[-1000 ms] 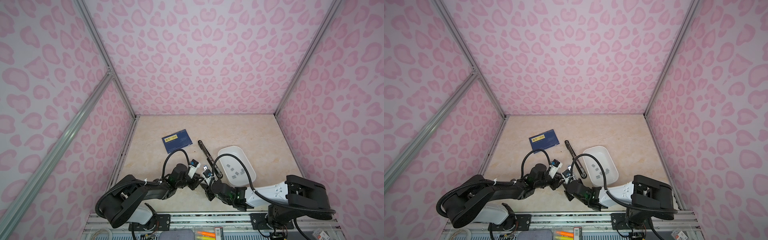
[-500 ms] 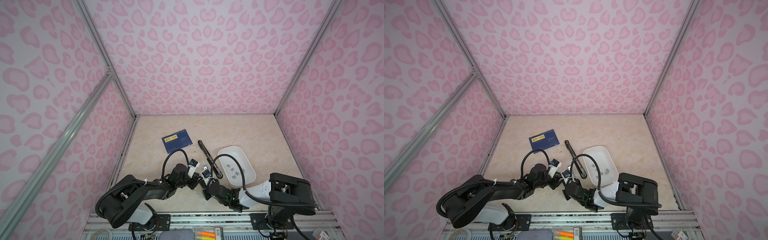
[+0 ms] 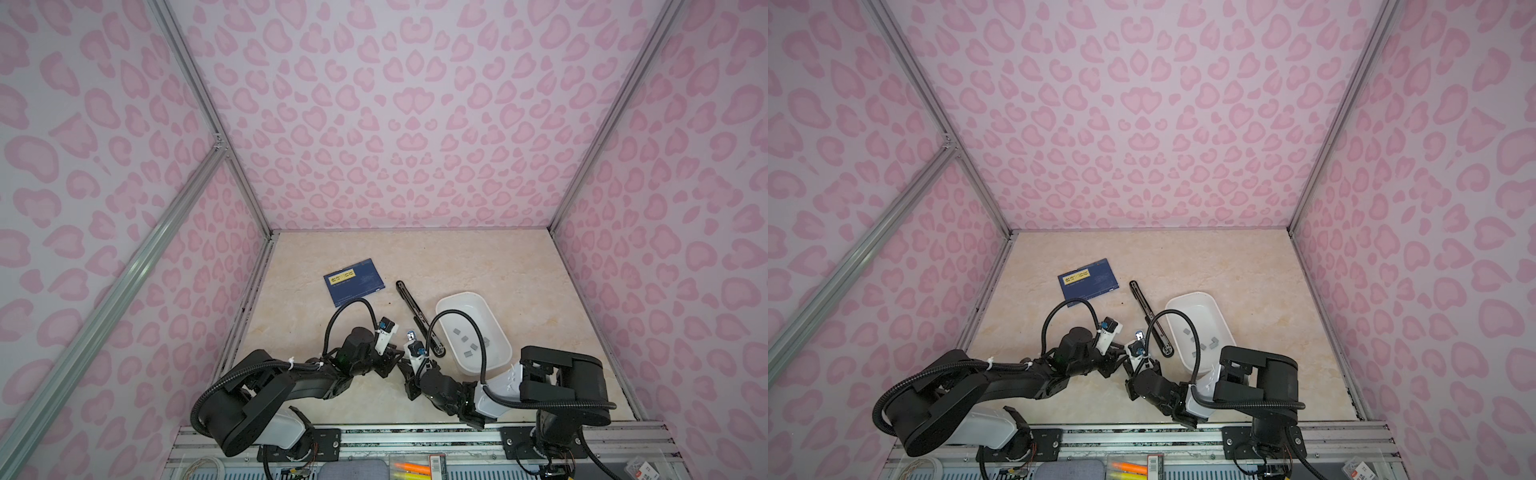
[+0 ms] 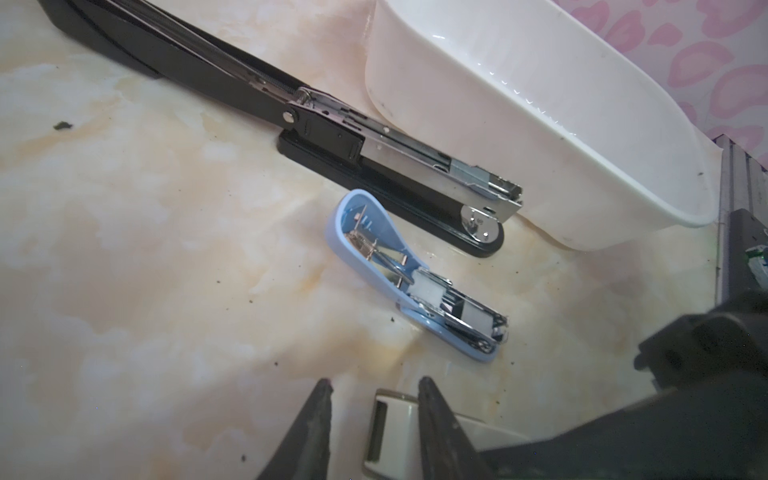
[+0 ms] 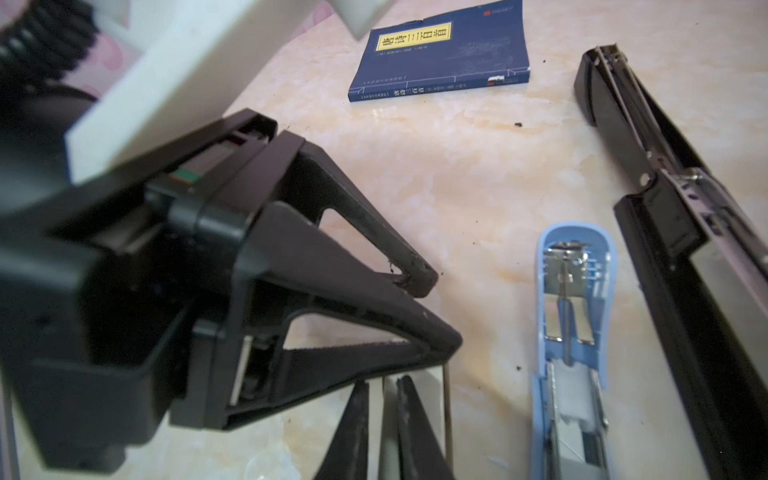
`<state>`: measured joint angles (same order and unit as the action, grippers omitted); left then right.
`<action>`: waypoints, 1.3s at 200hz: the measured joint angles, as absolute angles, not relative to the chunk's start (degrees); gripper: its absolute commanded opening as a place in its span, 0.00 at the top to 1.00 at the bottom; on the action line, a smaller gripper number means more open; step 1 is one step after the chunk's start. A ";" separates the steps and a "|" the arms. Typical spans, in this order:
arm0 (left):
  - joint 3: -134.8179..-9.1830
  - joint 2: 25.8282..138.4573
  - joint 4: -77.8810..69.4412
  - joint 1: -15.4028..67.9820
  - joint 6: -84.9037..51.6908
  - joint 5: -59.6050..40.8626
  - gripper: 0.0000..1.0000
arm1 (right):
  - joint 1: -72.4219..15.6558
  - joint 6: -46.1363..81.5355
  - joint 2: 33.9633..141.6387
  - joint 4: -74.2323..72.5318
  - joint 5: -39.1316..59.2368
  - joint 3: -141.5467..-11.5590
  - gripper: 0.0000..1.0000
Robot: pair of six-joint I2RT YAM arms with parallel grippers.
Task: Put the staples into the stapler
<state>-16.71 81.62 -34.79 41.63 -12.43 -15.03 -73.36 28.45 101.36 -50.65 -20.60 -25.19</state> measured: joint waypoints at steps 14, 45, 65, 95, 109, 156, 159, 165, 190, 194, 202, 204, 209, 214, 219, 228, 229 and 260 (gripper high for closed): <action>-16.49 81.30 -34.72 41.63 -12.43 -15.03 0.63 | -73.32 28.64 101.36 -51.18 -20.34 -24.82 0.83; -16.08 80.25 -34.09 41.65 -12.45 -15.35 0.63 | -73.30 28.69 100.44 -51.13 -19.90 -24.77 0.80; -15.86 79.66 -33.54 41.69 -12.43 -15.38 0.63 | -73.17 28.67 99.02 -47.55 -19.49 -25.82 0.78; -15.86 78.74 -32.51 41.69 -12.47 -14.76 0.63 | -72.71 27.79 95.70 -36.84 -19.29 -29.54 0.74; -15.88 78.08 -31.73 41.76 -12.80 -14.41 0.63 | -72.18 27.22 94.19 -31.66 -18.70 -31.27 0.72; -16.53 72.58 -28.49 41.87 -14.00 -10.94 0.58 | -71.26 24.60 89.23 -21.12 -19.16 -34.37 0.50; -16.56 72.07 -28.27 41.87 -14.15 -10.48 0.58 | -71.26 24.51 88.86 -20.71 -19.27 -34.37 0.48; -16.56 70.63 -27.44 41.87 -14.72 -9.37 0.57 | -71.26 24.36 88.20 -19.92 -19.38 -34.30 0.46; -16.45 63.81 -23.79 41.82 -16.78 -3.42 0.55 | -71.46 24.27 86.28 -18.20 -19.51 -32.95 0.43; -16.36 62.46 -23.11 41.76 -17.17 -2.28 0.54 | -71.61 24.29 86.19 -17.87 -19.51 -32.71 0.42; -16.08 59.64 -21.52 41.58 -18.26 -0.21 0.51 | -71.99 24.43 86.26 -17.30 -19.42 -32.34 0.41; -16.01 58.87 -21.02 41.54 -18.52 0.38 0.50 | -72.10 24.43 86.30 -17.10 -19.40 -32.29 0.41; -15.73 56.95 -19.94 41.43 -19.20 1.72 0.46 | -72.40 24.45 86.50 -16.82 -19.29 -32.23 0.40; -15.40 55.02 -18.96 41.30 -19.92 2.87 0.44 | -72.71 24.47 86.78 -16.75 -19.25 -32.23 0.39; -15.00 52.88 -17.76 41.28 -20.56 4.01 0.41 | -73.03 24.53 87.09 -16.78 -19.20 -32.25 0.39; -14.11 48.64 -15.44 41.15 -21.76 5.98 0.38 | -73.58 24.86 87.79 -16.78 -19.05 -32.25 0.40; -13.96 47.92 -15.07 41.10 -21.98 6.28 0.38 | -73.63 24.91 87.92 -16.80 -19.03 -32.25 0.41; -10.94 34.13 -8.01 40.86 -24.27 9.67 0.29 | -73.69 25.93 92.03 -16.86 -18.98 -32.88 0.55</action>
